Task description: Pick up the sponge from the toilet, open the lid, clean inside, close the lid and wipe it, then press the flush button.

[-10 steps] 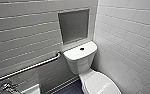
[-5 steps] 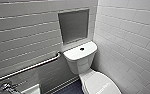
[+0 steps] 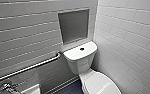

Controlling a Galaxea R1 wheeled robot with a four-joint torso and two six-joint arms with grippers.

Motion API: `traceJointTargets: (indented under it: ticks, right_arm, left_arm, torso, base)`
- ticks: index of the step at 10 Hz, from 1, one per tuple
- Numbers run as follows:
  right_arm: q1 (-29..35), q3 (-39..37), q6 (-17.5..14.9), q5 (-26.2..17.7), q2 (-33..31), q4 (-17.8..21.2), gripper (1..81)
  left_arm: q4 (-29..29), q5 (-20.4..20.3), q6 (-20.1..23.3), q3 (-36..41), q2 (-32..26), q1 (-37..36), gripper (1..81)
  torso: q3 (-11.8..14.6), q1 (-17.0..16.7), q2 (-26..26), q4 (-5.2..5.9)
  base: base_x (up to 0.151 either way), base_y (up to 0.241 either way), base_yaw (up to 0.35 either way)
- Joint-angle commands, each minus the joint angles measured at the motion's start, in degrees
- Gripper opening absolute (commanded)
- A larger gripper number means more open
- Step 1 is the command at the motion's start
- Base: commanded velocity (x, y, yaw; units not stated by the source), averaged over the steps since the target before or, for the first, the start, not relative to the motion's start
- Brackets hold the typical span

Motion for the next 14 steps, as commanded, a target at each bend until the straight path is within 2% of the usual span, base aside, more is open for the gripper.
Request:
traceJointTargets:
  ticks: [1,3,6,8,9,11,14]
  right_arm:
    - [-0.9,-1.7,0.1,-3.2,1.0,-3.4,1.0]
    - [-1.3,-4.0,0.0,-3.7,3.5,-3.5,1.0]
    - [-1.4,-4.9,-0.3,-3.7,5.3,-3.5,1.0]
    - [-1.3,-4.6,-0.1,-3.6,5.5,-4.5,1.0]
    - [-1.2,-4.4,-0.1,-3.6,5.6,-4.7,1.0]
    - [-1.1,-4.4,-0.1,-3.6,5.8,-4.7,1.0]
    - [-0.9,-4.6,0.2,-3.6,6.2,-4.7,1.0]
  left_arm:
    - [-0.7,3.0,-1.0,4.8,-3.9,-7.5,81.1]
    - [-0.7,3.0,-6.7,4.6,-3.4,-12.4,81.1]
    - [-0.7,3.0,-12.7,3.3,-2.4,-18.0,81.1]
    - [-0.7,3.0,-14.2,3.6,-1.8,-20.9,81.1]
    - [-0.7,3.0,-15.2,3.8,-1.4,-21.4,81.1]
    - [-0.6,2.9,-16.0,3.6,-1.1,-21.6,81.1]
    - [-0.7,3.0,-16.8,3.5,0.5,-23.9,81.1]
  torso:
    - [0.0,0.0,0.0,0.00]
    - [0.0,0.0,0.0,0.00]
    - [0.0,0.0,0.0,0.00]
    - [-2.7,0.0,0.0,0.00]
    - [-0.5,0.0,0.0,0.00]
    - [-2.0,0.0,0.0,0.00]
    - [-2.3,0.0,0.0,0.00]
  base:
    - [0.000,0.000,0.000]
    - [0.000,0.000,0.000]
    - [0.000,0.000,0.000]
    - [0.000,0.000,0.000]
    - [0.000,0.000,0.000]
    - [0.000,0.000,0.000]
    - [0.000,0.000,0.000]
